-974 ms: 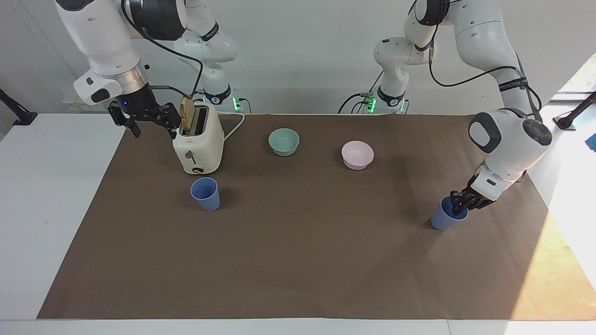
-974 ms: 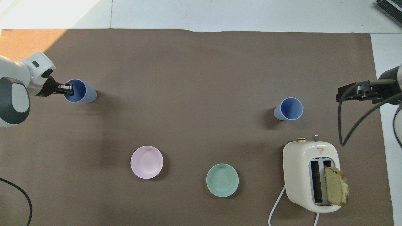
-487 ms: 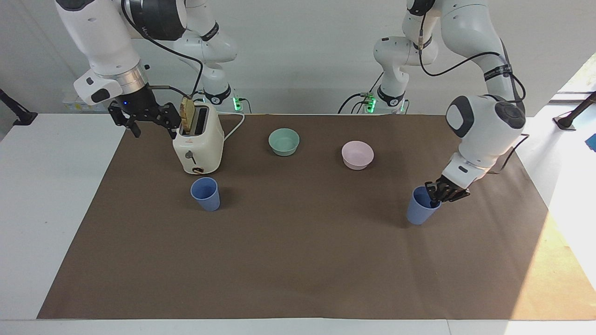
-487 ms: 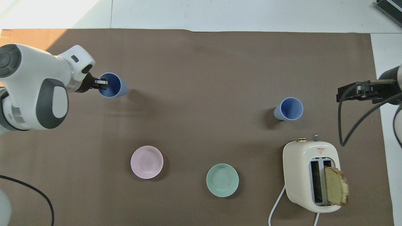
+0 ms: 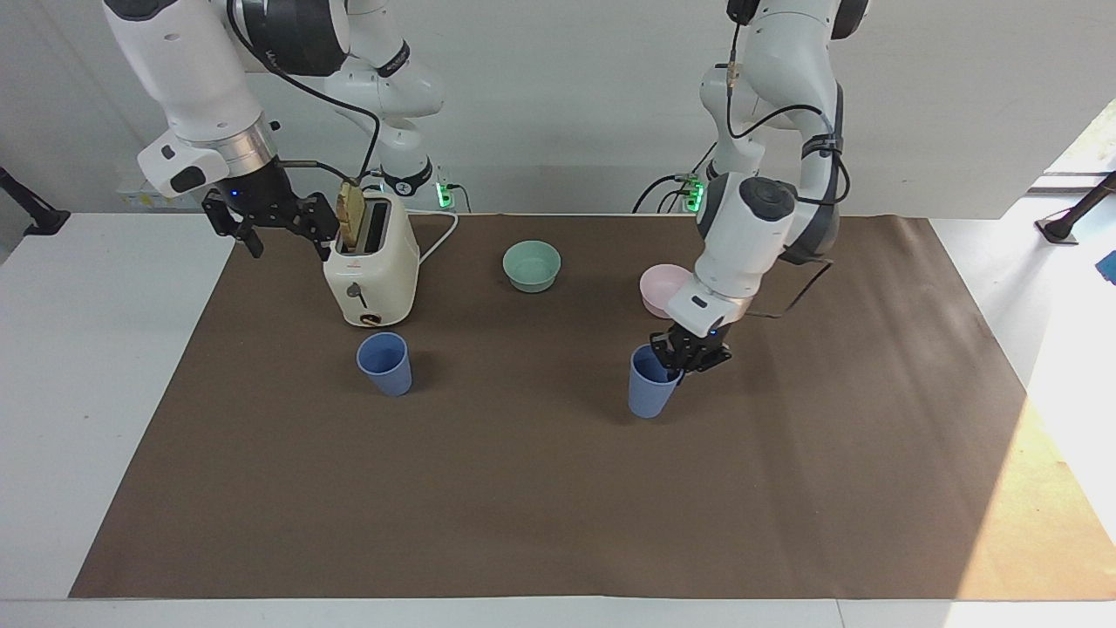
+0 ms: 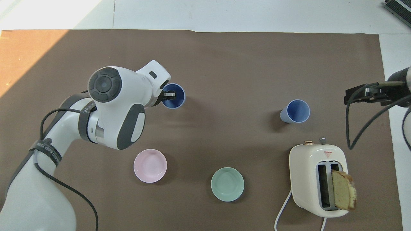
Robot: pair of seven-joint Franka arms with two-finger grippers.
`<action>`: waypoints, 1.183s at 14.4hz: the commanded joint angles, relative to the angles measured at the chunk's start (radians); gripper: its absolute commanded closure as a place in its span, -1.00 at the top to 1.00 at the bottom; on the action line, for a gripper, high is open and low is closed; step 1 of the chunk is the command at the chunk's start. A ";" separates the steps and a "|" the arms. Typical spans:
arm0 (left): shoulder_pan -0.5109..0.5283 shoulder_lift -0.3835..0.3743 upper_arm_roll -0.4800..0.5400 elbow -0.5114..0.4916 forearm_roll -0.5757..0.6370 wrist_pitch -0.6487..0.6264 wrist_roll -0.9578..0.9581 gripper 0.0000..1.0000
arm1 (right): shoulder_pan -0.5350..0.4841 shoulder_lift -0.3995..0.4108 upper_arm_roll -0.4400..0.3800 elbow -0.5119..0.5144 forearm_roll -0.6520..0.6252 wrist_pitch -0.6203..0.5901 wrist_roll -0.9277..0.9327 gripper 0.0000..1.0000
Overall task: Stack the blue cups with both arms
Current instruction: 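Carry the blue cup with the left gripper toward the table center, then release the cup with the left gripper while the right gripper reaches the other cup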
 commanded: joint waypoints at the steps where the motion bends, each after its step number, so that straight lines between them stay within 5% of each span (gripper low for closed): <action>1: -0.076 0.009 0.019 -0.017 -0.004 0.016 -0.025 -0.90 | -0.014 -0.021 0.007 -0.026 -0.002 0.021 0.011 1.00; 3: -0.091 -0.002 0.017 -0.042 -0.004 0.001 -0.023 -0.70 | -0.008 -0.025 0.009 -0.035 0.000 0.029 0.007 1.00; 4: -0.098 -0.008 0.019 -0.056 -0.004 -0.022 -0.025 -0.41 | -0.005 -0.025 0.009 -0.041 0.000 0.032 -0.001 1.00; 5: -0.090 -0.011 0.017 -0.053 -0.004 -0.039 -0.023 0.16 | -0.002 -0.018 0.009 -0.046 0.000 0.033 -0.015 1.00; 8: -0.075 -0.008 0.031 -0.029 -0.004 -0.036 -0.017 1.00 | 0.000 -0.016 0.011 -0.133 0.007 0.143 -0.016 1.00; 17: 0.204 -0.236 0.032 -0.015 -0.003 -0.261 0.223 1.00 | 0.001 0.131 0.014 -0.331 0.021 0.427 -0.010 1.00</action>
